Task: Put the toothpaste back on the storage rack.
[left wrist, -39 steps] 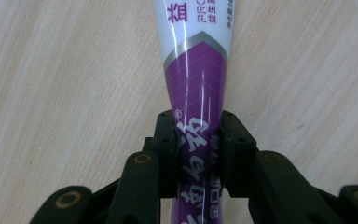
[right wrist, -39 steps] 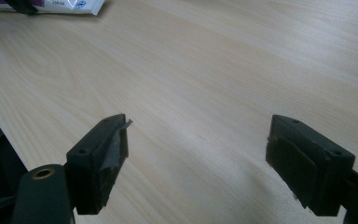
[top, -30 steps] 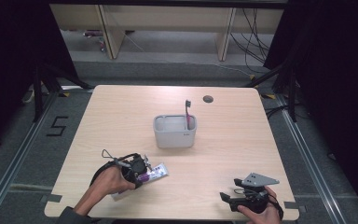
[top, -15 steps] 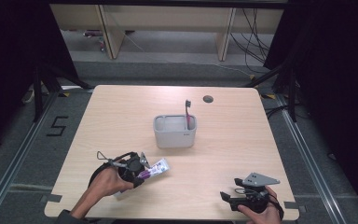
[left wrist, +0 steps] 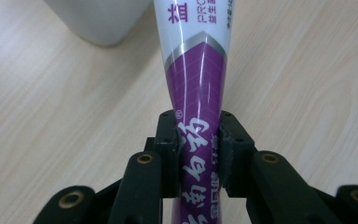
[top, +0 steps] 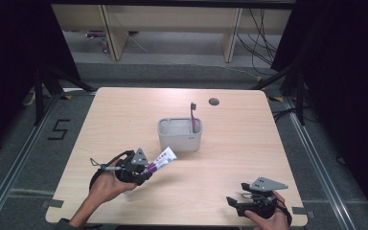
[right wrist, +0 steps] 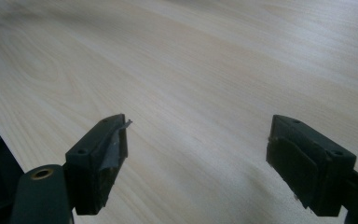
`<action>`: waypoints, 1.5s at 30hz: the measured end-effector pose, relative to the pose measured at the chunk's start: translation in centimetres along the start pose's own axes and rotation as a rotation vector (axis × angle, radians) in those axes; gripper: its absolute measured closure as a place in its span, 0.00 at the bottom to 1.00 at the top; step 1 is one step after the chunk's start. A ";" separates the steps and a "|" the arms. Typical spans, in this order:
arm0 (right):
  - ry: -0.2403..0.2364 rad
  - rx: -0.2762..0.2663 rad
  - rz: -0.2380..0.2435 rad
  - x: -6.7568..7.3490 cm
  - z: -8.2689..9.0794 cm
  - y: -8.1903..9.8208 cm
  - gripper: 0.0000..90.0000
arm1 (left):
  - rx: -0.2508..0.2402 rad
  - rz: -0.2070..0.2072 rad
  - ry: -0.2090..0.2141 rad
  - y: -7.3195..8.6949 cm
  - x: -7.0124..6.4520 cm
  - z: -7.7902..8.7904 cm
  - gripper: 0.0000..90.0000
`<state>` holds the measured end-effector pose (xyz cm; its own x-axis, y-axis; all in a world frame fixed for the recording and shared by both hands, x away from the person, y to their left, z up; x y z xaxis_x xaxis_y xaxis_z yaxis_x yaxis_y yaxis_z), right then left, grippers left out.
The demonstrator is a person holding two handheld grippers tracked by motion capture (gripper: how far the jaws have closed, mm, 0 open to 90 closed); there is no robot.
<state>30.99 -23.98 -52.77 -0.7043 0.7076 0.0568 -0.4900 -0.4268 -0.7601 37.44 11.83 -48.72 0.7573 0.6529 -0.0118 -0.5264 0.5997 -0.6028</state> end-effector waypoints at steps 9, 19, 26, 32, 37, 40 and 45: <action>0.001 -0.002 -0.003 0.0 0.0 0.0 0.23 | -0.149 0.058 0.023 -1.7 0.2 1.9 0.80; -0.009 0.004 -0.015 0.1 0.0 0.0 0.23 | -0.217 0.067 -0.029 -3.6 1.1 2.9 0.80; 0.014 -0.007 0.027 -0.3 0.0 0.0 0.23 | -0.272 0.084 -0.033 -5.2 1.3 3.7 0.80; 0.005 -0.001 0.000 -0.1 0.0 0.0 0.23 | -0.301 0.093 -0.036 -6.4 1.4 4.0 0.80; 0.016 -0.005 0.026 -0.3 0.0 0.0 0.23 | -0.326 0.096 -0.027 -7.3 1.3 4.0 0.80; 0.017 -0.005 0.028 -0.3 0.0 0.0 0.23 | -0.338 0.103 -0.037 -7.9 1.3 3.9 0.80; 0.017 -0.003 0.031 -0.3 0.1 0.0 0.23 | -0.366 0.109 -0.031 -9.0 1.4 3.7 0.80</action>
<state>31.20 -24.26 -52.76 -0.7104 0.7034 0.0217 -0.4661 -0.4471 -0.7634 41.84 9.07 -40.36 0.6895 0.7208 -0.0707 -0.4263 0.3250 -0.8442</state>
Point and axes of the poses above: each handheld gripper's, and its own axes: z roughly backward along the jaws, y roughly out of its underside, x roughly to its left, the point moved 5 cm from there along -z, roughly forward along the jaws, and after that the axes turned 8 degrees about z, right-handed, at the moved point
